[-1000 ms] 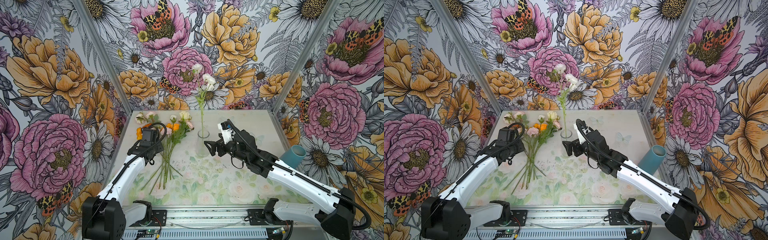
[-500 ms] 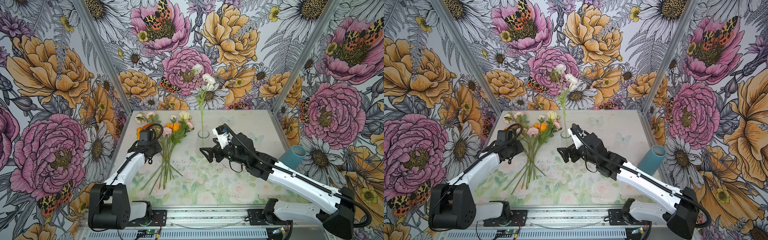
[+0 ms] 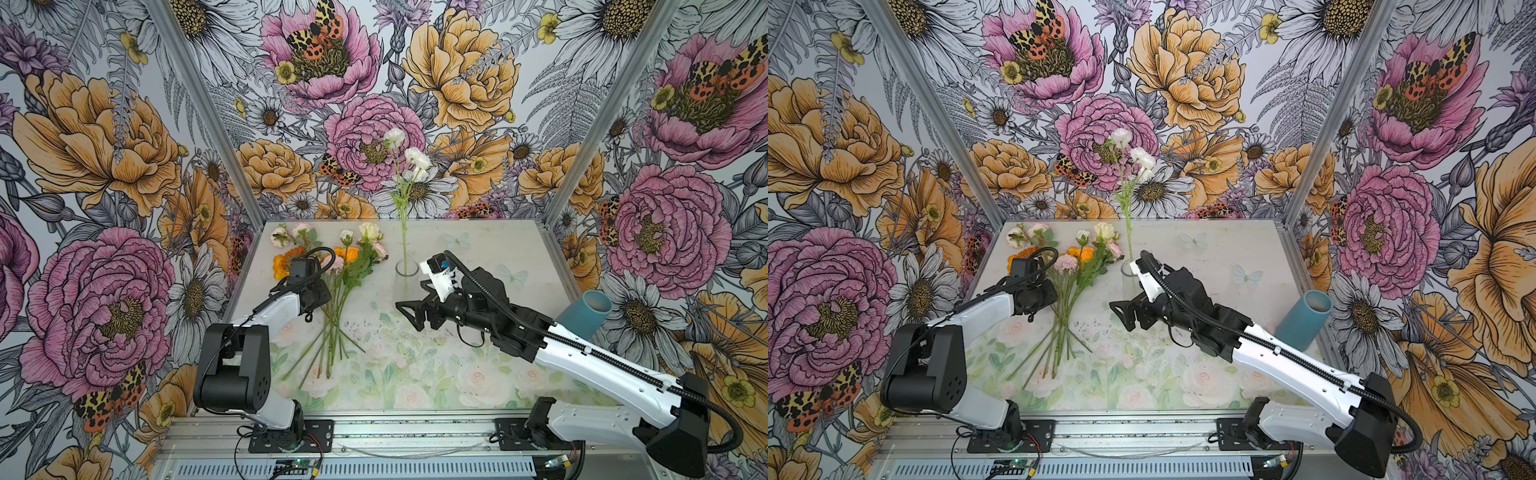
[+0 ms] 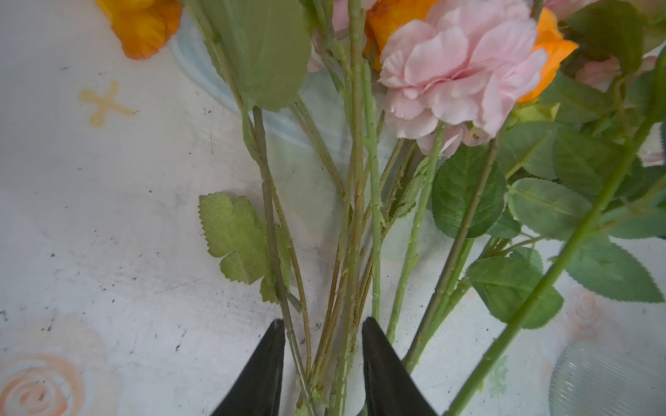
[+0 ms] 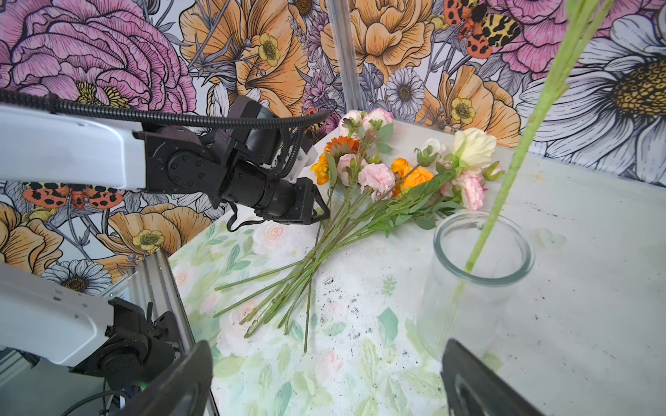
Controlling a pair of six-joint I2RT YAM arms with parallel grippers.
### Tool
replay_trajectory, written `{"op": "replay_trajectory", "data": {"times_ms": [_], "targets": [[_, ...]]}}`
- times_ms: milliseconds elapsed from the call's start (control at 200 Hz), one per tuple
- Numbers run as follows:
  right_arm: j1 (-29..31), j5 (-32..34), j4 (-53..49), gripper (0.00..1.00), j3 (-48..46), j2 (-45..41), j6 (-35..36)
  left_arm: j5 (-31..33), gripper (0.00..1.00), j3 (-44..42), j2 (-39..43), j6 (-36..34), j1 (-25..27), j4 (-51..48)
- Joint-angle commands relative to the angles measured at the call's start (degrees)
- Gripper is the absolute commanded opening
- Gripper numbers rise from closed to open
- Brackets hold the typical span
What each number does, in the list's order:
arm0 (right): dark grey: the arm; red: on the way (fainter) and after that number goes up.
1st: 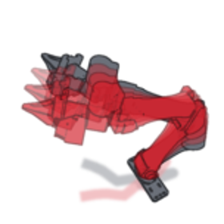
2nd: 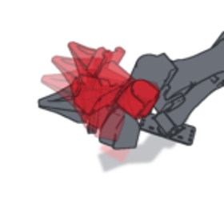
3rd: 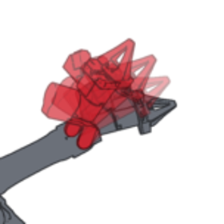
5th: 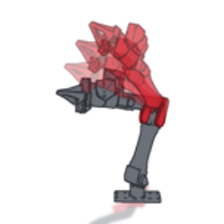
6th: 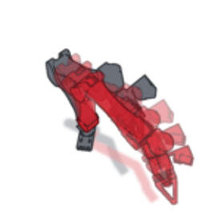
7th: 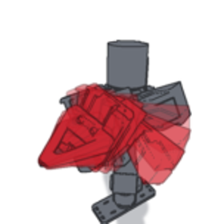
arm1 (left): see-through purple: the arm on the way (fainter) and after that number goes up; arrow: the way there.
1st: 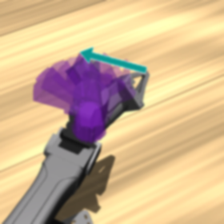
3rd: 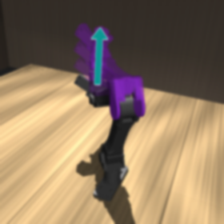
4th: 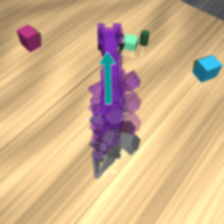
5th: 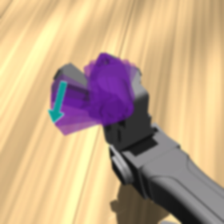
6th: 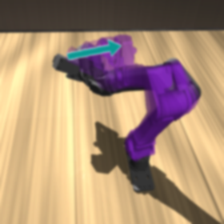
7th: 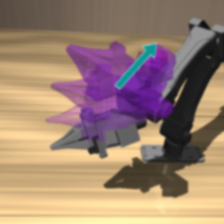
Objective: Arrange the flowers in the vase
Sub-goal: 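Lower the left gripper onto the bunch and close on a pink-flowered stem, then lift the pink-flowered stem upright with the left gripper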
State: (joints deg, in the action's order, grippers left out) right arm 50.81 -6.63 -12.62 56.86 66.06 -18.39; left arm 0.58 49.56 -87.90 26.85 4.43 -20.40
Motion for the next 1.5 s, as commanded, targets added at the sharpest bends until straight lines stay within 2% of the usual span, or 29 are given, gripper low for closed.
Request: {"op": "replay_trajectory", "data": {"times_ms": [0,220,1011,1491], "targets": [[0.9,-2.0,0.3,1.00,1.7,1.6,1.2,-0.9,0.37,2.6,-1.3,-0.9,0.8,2.7],[1.6,-2.0,0.5,1.00,3.1,4.0,1.6,-0.2,0.29,2.8,-3.1,-0.4,1.1,2.6],[1.6,1.0,0.8,0.99,1.4,2.2,0.5,-1.5,0.29,4.1,-6.8,-2.6,1.4,2.2],[1.6,1.8,0.7,1.00,0.9,1.5,0.5,1.2,0.26,7.9,-10.8,-3.1,1.9,0.3]]}}
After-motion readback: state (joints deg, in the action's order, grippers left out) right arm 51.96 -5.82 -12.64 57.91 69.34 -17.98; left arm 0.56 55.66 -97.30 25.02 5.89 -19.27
